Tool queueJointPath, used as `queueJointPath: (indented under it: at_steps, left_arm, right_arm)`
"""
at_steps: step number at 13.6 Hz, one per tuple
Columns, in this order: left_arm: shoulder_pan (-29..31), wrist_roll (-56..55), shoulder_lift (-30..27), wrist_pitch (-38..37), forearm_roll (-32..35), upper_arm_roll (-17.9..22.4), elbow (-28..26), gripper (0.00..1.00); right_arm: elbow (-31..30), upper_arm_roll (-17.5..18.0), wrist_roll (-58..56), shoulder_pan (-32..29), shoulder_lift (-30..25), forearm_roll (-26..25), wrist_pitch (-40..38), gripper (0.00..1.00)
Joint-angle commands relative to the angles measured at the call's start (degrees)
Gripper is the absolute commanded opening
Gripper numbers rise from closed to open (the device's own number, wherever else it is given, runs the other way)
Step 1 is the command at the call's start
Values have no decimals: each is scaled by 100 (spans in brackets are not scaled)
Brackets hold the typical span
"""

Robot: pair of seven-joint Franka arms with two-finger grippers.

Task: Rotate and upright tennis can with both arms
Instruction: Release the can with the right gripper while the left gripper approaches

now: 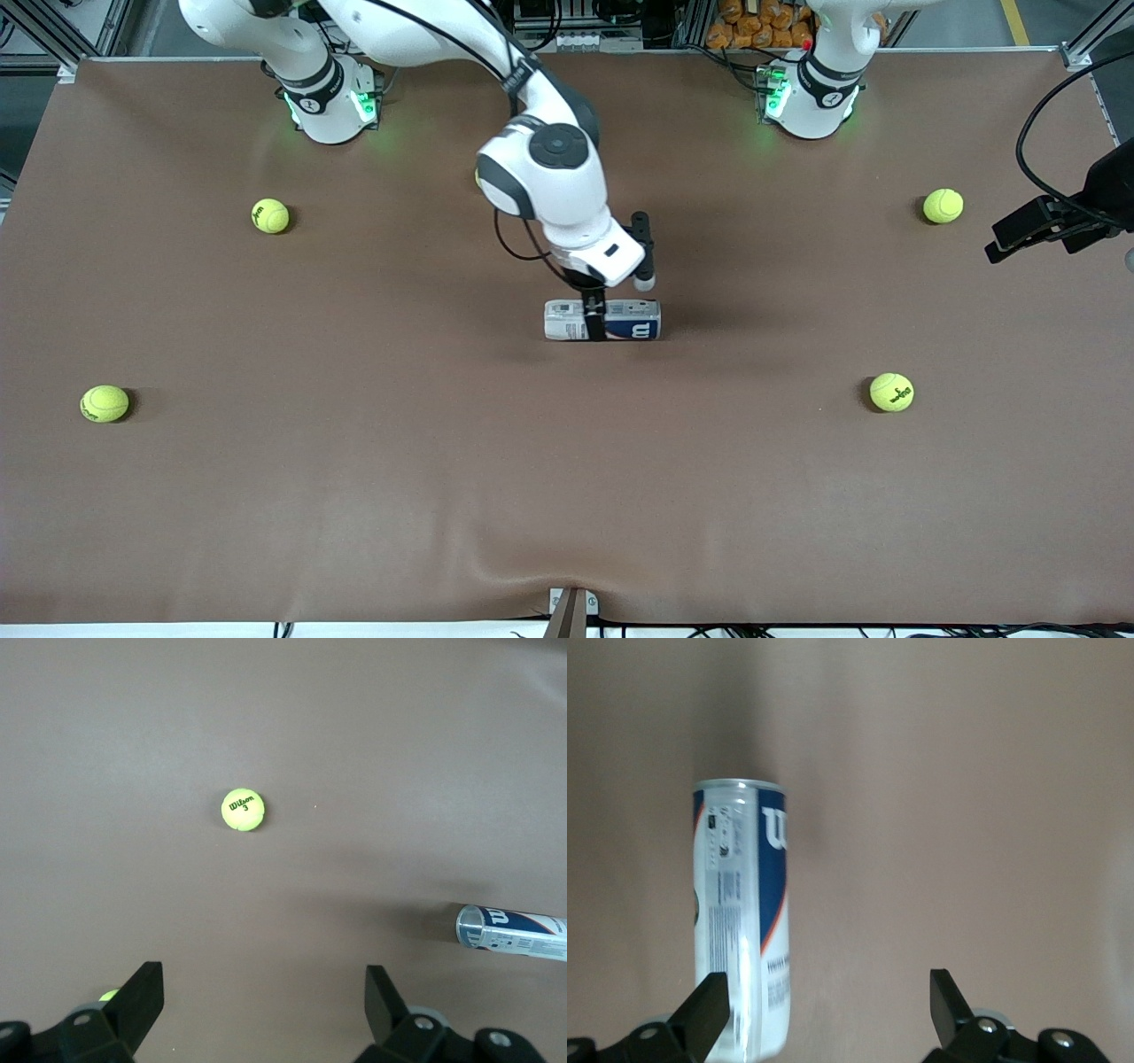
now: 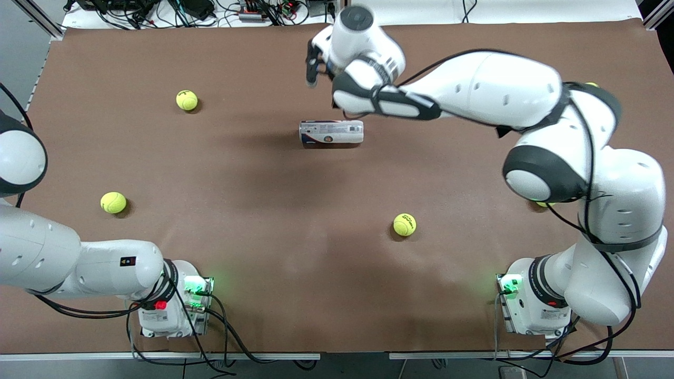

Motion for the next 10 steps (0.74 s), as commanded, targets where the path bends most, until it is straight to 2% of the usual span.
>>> queueJointPath:
  at_steps: [1,3,4,7,9,10]
  left_arm:
    - [-32,-26,277,5,-48,-33,56,100]
    - [-41,0,339,13,-30,-51,39,100]
    - [-42,43,618,5,-30,-60,56,100]
    - [-33,79,761,22,-38,-51,47,100]
    - [11,96,876,5,-196,-60,47,100]
    - [11,79,902,5,-493,-51,47,100]
  right_arm:
    - [-151,53,761,-78,-539,107,-586,100]
    - [-151,44,1167,-183,-777,46,-852,100]
    - [-151,-8,1195,-244,-839,54,-879,100]
    - [-151,-44,1222,-630,-901,133,-879,100]
    - [-143,-35,1327,-955,-927,142,-870,100]
    - [-134,-27,1327,-1035,-936,133,-879,100]
